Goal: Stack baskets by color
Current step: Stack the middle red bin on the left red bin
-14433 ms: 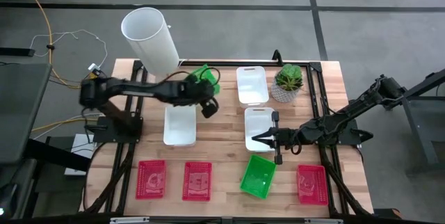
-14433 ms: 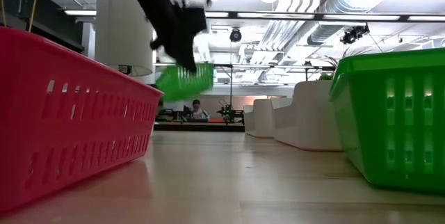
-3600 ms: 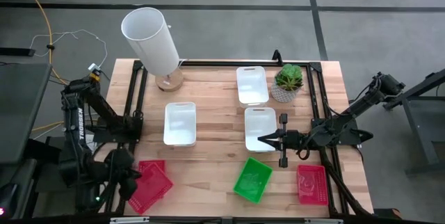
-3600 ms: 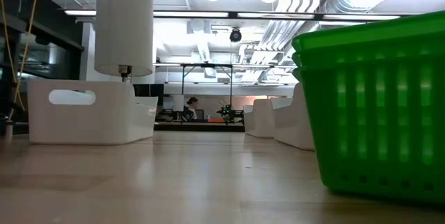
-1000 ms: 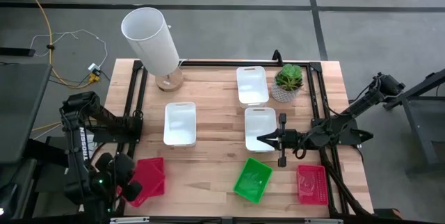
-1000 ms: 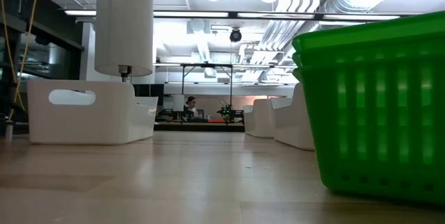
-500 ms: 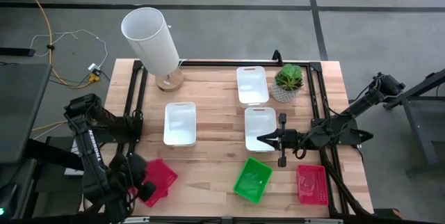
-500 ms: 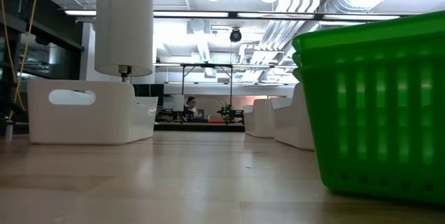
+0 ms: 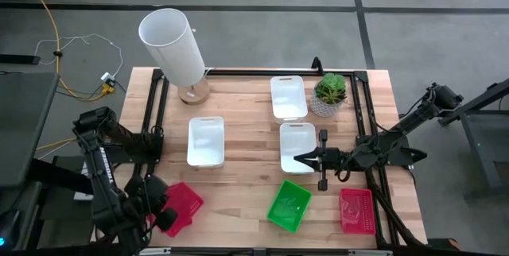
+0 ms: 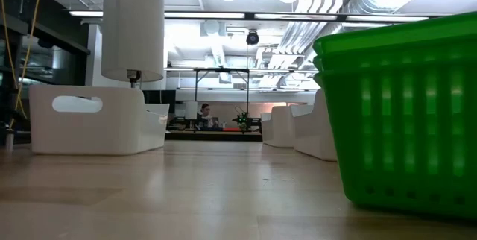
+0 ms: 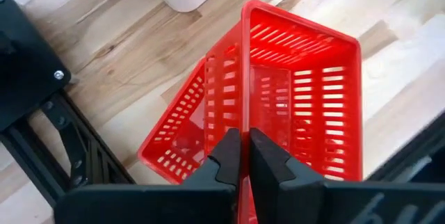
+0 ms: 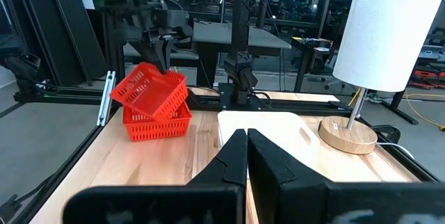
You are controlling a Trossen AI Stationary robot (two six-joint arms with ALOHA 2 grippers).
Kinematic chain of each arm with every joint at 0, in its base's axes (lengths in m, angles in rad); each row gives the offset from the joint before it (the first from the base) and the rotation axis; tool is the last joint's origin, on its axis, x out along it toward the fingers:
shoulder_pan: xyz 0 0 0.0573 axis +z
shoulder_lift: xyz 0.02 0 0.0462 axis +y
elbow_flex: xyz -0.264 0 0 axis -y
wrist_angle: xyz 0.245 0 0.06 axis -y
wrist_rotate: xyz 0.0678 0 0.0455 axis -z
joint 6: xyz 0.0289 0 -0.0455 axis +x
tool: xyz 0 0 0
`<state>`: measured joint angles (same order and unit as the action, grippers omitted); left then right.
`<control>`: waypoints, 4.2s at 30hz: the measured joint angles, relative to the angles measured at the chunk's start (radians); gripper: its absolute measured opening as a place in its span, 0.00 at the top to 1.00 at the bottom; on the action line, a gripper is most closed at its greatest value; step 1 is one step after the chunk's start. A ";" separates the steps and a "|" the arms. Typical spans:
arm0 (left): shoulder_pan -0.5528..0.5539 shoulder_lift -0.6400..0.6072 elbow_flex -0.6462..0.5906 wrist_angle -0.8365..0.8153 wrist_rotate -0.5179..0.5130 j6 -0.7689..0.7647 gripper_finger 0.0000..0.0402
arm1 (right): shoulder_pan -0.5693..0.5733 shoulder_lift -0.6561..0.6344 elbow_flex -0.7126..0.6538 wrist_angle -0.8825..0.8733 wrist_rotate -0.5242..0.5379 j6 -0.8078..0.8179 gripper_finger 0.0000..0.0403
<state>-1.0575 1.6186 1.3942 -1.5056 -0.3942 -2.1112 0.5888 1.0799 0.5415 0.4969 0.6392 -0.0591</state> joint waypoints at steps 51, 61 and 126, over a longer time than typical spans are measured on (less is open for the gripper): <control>0.073 -0.016 0.178 0.074 -0.019 1.118 1.00 | 0.000 0.000 0.000 -0.031 -0.003 0.029 1.00; 0.188 -0.015 0.178 0.177 0.314 1.739 1.00 | 0.000 0.000 0.000 -0.045 -0.003 0.037 1.00; 0.420 0.120 0.110 0.159 0.568 2.418 1.00 | 0.000 0.000 0.000 -0.093 0.005 0.060 1.00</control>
<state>-0.6376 1.7390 1.5043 -1.3468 0.1735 0.3073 0.5885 1.0801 0.5415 0.4043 0.6437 0.0006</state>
